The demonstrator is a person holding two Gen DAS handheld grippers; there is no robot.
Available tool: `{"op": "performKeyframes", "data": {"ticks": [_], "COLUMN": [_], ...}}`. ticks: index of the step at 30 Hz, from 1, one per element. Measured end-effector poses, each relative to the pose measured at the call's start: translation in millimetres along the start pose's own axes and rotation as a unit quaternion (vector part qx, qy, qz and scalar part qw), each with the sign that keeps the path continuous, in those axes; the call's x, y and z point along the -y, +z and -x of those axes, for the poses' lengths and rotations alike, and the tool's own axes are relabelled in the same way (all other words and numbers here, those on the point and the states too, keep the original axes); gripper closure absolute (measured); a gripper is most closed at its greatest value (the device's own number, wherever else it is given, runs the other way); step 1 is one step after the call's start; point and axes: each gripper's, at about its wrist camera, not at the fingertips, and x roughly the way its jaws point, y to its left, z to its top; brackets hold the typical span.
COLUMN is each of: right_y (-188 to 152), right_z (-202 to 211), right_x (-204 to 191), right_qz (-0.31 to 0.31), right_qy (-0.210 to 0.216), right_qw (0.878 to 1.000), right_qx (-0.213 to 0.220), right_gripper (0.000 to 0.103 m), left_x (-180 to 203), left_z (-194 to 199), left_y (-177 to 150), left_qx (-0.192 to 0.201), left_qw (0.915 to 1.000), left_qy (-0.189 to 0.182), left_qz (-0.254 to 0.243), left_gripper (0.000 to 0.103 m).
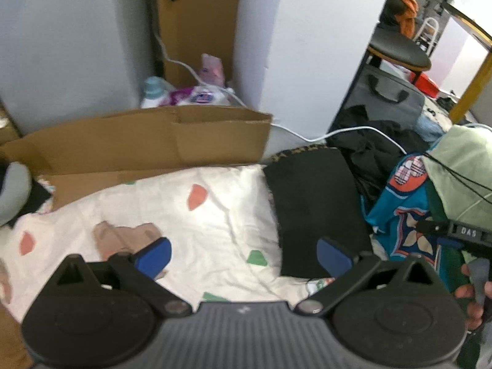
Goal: Fold clothes
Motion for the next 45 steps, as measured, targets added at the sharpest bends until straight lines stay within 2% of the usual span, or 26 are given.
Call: {"op": "performKeyframes", "data": {"ticks": [4, 8, 11, 14, 20, 25, 31, 36, 45], "right_y": [8, 10, 13, 16, 14, 4, -12, -26, -59], "right_z": [15, 29, 37, 45, 59, 77, 93, 111, 148], "right_x": [-15, -28, -38, -47, -79, -114, -148, -163, -196], "right_qz": [0.005, 0.012, 0.032, 0.039, 0.095, 0.149, 0.186, 0.195, 0.249], "right_qy": [0.016, 0.040, 0.051, 0.060, 0.065, 0.070, 0.073, 0.085, 0.092], "right_qw": [1.000, 0.999, 0.998, 0.996, 0.992, 0.984, 0.977, 0.975, 0.963], "right_qx": [-0.017, -0.025, -0.032, -0.044, -0.058, -0.065, -0.069, -0.066, -0.051], "right_gripper": [0.001, 0.001, 0.001, 0.001, 0.001, 0.001, 0.001, 0.001, 0.001], "left_x": [-16, -34, -53, -74, -106, -121, -120, -112, -118], "left_z": [34, 74, 103, 123, 150, 156, 162, 168, 174], "left_y": [-6, -14, -18, -27, -56, -83, -121, -149, -177], "left_qx": [0.002, 0.003, 0.012, 0.015, 0.025, 0.037, 0.035, 0.042, 0.055], "left_qw": [0.9997, 0.9977, 0.9960, 0.9931, 0.9895, 0.9859, 0.9872, 0.9863, 0.9785], "left_qy": [0.020, 0.065, 0.080, 0.092, 0.113, 0.130, 0.115, 0.120, 0.133], "left_qz": [0.013, 0.022, 0.038, 0.072, 0.087, 0.099, 0.105, 0.105, 0.147], "left_gripper": [0.001, 0.001, 0.001, 0.001, 0.001, 0.001, 0.001, 0.000, 0.000]}}
